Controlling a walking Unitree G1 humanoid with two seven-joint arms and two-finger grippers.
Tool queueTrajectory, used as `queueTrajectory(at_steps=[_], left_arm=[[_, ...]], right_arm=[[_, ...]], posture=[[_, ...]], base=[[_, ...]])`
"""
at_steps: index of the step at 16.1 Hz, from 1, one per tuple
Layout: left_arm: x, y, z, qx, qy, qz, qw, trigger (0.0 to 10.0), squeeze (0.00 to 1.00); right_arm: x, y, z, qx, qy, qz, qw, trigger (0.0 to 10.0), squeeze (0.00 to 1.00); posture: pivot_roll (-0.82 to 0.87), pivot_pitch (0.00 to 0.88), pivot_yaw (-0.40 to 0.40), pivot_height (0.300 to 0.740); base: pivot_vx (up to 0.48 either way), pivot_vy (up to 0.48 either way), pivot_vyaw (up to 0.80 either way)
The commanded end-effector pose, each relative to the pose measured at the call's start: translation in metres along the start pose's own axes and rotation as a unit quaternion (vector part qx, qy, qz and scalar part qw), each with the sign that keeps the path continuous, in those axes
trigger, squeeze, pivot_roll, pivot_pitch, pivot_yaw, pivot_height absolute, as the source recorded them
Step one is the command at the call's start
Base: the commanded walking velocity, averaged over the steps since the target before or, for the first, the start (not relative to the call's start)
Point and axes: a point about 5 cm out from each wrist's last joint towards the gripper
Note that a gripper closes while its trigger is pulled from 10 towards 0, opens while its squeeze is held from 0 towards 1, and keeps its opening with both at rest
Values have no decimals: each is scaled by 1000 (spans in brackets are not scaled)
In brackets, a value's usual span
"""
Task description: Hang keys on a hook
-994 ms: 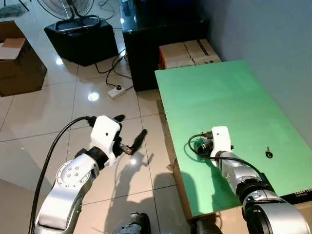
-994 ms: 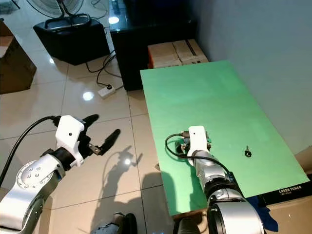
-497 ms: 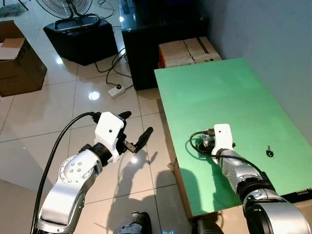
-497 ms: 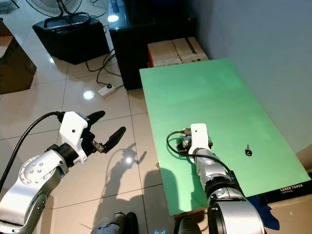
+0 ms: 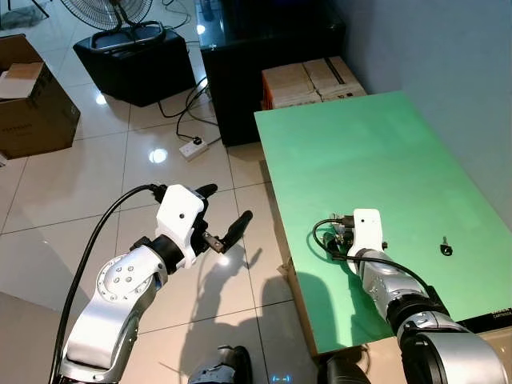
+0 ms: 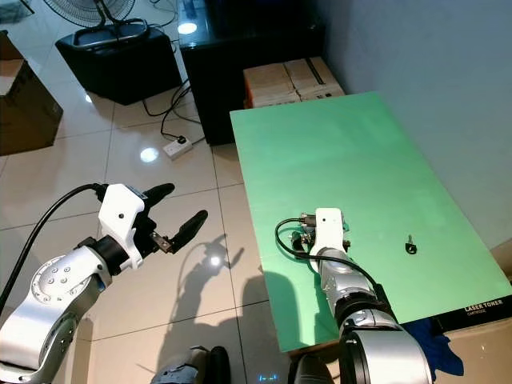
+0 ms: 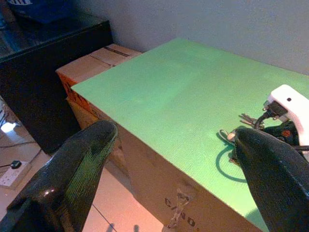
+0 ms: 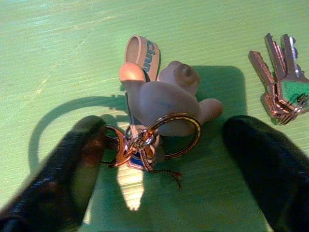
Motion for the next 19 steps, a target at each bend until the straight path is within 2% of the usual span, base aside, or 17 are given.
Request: queueTrajectory(at_steps=[1,2,19], left_arm=[[-1,-1,-4,-4,12,-7,1000,10000,0],[-1,-1,-4,-4,12,-8,1000,10000,0],[1,-3,-3,-1,11,-22,1000,10000,0]], right_arm=[[-1,2,-8,17,15,-1,1000,275,0],[-1,2,-9,18,17,0,1000,0,0],[-2,3,-19,21,24,-2,999,0,0]], posture=[[65,172,122,740],[65,174,123,740],[61,146,137,740]], base=[[0,0,0],[0,0,0],[0,0,0]])
Point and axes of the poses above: a point about 5 cm out from each wrist's last joint towards the gripper, its own x axis pointing out of the wrist towards the gripper, its own z axis along the axis of the wrist's last joint, y = z × x, and after that the axes turned 1 degree about x, right-handed
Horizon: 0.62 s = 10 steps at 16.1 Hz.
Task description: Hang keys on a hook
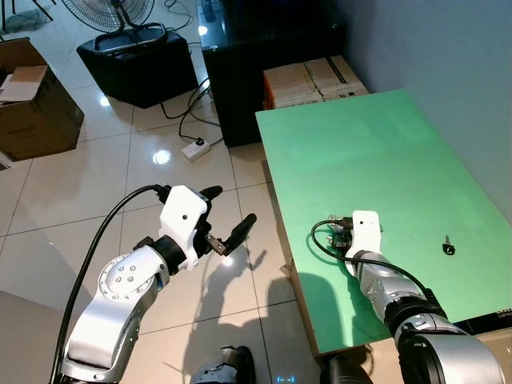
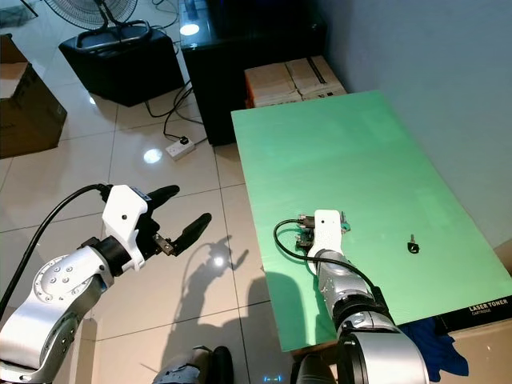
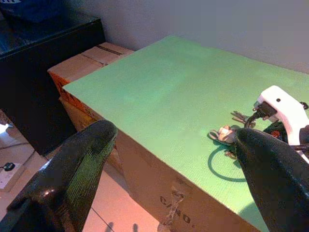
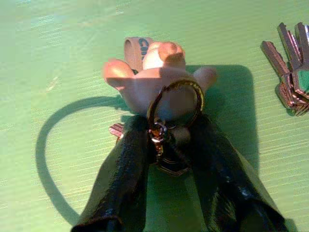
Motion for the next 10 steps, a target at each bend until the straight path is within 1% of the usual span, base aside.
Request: queueTrajectory(at_steps=[1,7,10], left_arm=[[0,1,-3,1,9,-3,1000,10000,0],[3,-1,-2,1,3,-3,1000,10000,0],[4,-1,-2,1,-1,-1,1000,10000,0]], right_arm=[[-2,0,-15,9,22,-5,1000,0,0],[-4,1,-13,4,-6,-7,1000,0,0],[-9,5,-12,-8,-42,-1,999,0,0]], posture=[[58,137,135,740],[49,120,129,740],[45,114,121,740]], base=[[0,0,0],[0,0,0],[0,0,0]])
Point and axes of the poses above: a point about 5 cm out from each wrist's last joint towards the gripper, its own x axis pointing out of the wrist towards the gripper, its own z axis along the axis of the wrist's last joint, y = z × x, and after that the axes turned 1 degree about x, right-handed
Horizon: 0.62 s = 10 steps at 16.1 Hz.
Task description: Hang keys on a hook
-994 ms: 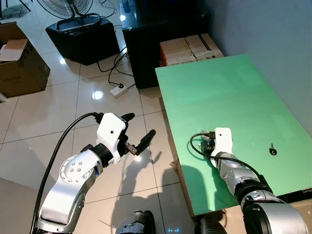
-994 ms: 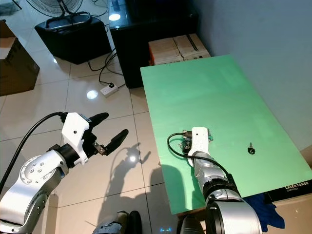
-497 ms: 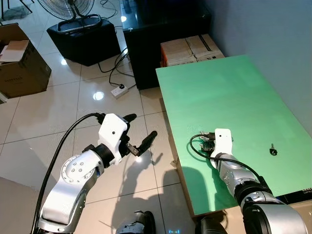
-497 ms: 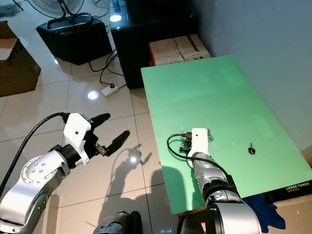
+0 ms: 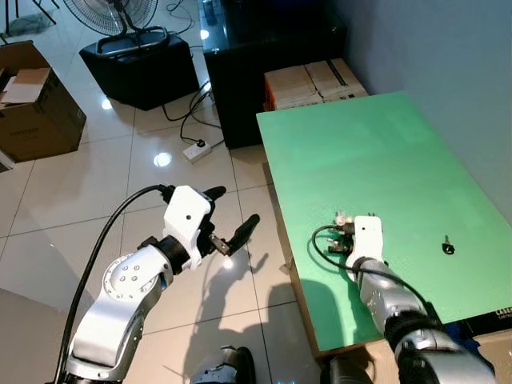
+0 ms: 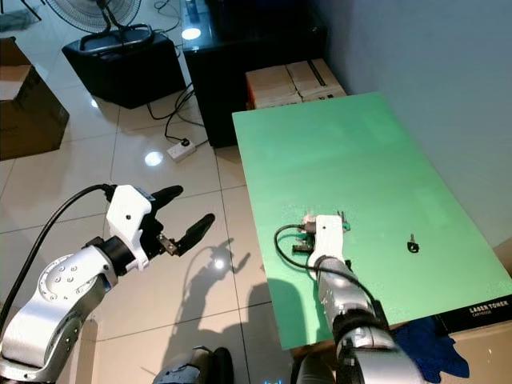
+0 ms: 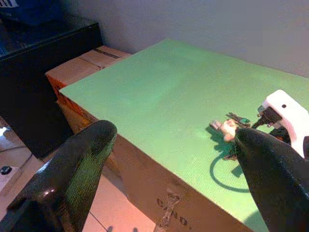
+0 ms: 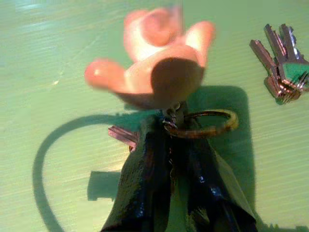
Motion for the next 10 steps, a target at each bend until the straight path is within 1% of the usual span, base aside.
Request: queueTrajectory(at_steps=[1,3,5,6,9,10], left_arm=[[0,1,-2,4,3,3,1000,10000,0],[2,2,-2,4,2,5,1000,10000,0],[3,3,-4,5,1,8,1000,10000,0],[7,4,-7,11,7,16,1000,10000,0],[19,6,-7,8,-14,30,999,10000,0],[24,9,-2,13,-33,44,998,10000,0]], right_arm=[[-2,3,-1,-5,-9,3,1000,0,0],[-7,4,0,-9,-24,3,1000,0,0],[-16,3,6,-11,-48,1,999,0,0],[-28,-1,18,-24,-84,-18,996,0,0],[-49,-16,31,-80,-127,-57,987,0,0],[-69,-24,66,-106,-251,-99,957,0,0]], posture=[[44,113,121,740],[38,106,118,740],[0,75,121,740],[-23,59,127,740],[-85,15,138,740],[-106,0,138,740]], base=[[0,0,0],[0,0,0],[0,0,0],[0,0,0],[0,0,0],[0,0,0]])
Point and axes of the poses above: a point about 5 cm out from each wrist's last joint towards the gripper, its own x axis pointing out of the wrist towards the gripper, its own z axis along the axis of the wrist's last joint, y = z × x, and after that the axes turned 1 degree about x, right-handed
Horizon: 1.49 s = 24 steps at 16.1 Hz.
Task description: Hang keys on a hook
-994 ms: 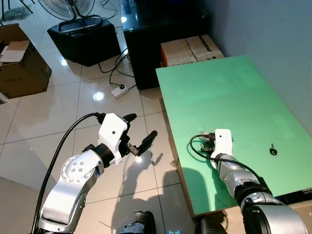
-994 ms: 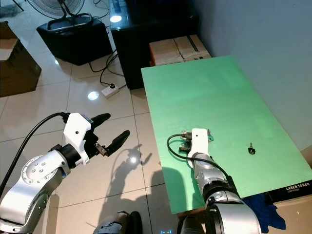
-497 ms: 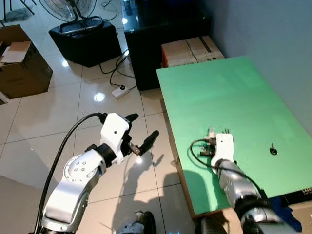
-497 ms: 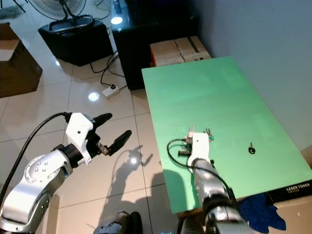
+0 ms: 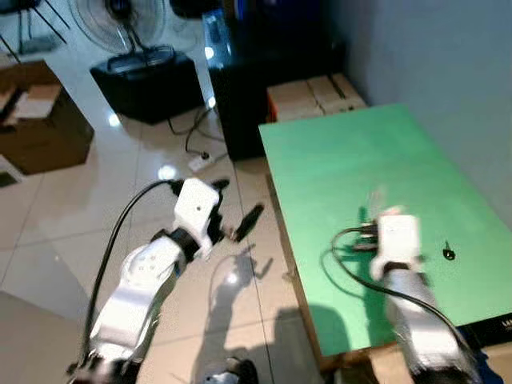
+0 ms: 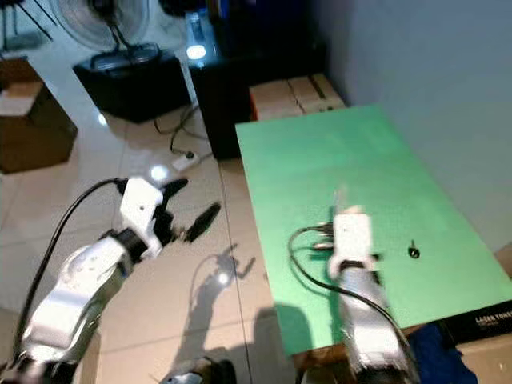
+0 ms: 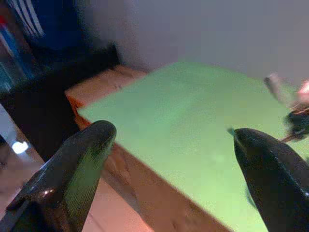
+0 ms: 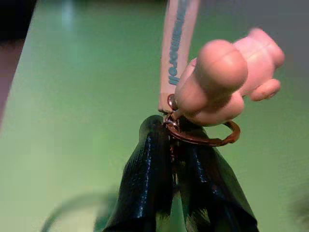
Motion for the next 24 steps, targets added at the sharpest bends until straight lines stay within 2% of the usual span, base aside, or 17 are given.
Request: queueTrajectory(at_steps=[1,3,4,5,6,7,8,9,10,11,12,14,17,21,24], left_arm=[[2,4,2,12,-10,14,1000,10000,0],[6,11,8,8,-31,40,999,10000,0],[8,11,6,8,-29,41,999,10000,0],[10,12,3,13,-22,40,999,10000,0],[11,12,2,13,-21,40,999,10000,0],[11,12,0,12,-21,39,999,10000,0],[12,13,-1,12,-21,38,999,10000,0],[12,13,-1,6,-26,42,999,10000,0],[12,13,-1,0,-28,52,998,10000,0],[11,13,-2,-5,-27,64,998,10000,0],[8,13,-4,-20,-24,80,996,10000,0],[2,11,-8,-46,-20,88,995,10000,0],[5,7,-7,-48,-21,93,994,10000,0],[10,4,-8,-43,-14,95,994,10000,0],[10,4,-11,-43,-1,78,996,10000,0]], right_arm=[[0,-9,39,-17,-113,-33,993,0,0],[-7,-18,81,-65,-199,-35,977,0,0],[-2,-16,76,-79,-160,-12,984,0,0],[4,-11,46,-94,-38,32,994,0,0],[2,-7,34,-104,1,57,993,0,0],[-3,-2,25,-117,27,78,990,0,0],[-6,0,30,-98,18,75,992,0,0],[-10,3,43,-67,-13,75,995,0,0],[-12,5,50,-46,-31,77,996,2941,0],[-14,6,55,-23,-37,74,996,10000,0],[-16,8,61,-15,-46,84,995,10000,0],[-22,15,59,-28,-34,112,993,10000,0],[-25,21,55,-24,-19,124,992,10000,0],[-23,16,54,-22,-1,111,994,10000,0],[-25,13,42,-17,40,81,996,10000,0]], posture=[[-108,0,138,740],[-127,0,134,740],[-128,0,131,740],[-135,0,133,740],[-141,0,137,740],[-150,0,144,740],[-155,0,147,740],[-160,0,150,740],[-160,0,150,740],[-171,0,150,740],[-176,0,148,740],[-183,0,145,740],[-181,0,131,740],[-211,0,139,740],[-242,0,179,740]], base=[[0,0,0],[0,0,0],[0,0,0],[0,0,0],[0,0,0],[0,0,0],[0,0,0],[0,0,0],[0,0,0],[0,0,0],[0,0,0],[0,0,800],[0,0,800],[0,0,800],[0,0,0]])
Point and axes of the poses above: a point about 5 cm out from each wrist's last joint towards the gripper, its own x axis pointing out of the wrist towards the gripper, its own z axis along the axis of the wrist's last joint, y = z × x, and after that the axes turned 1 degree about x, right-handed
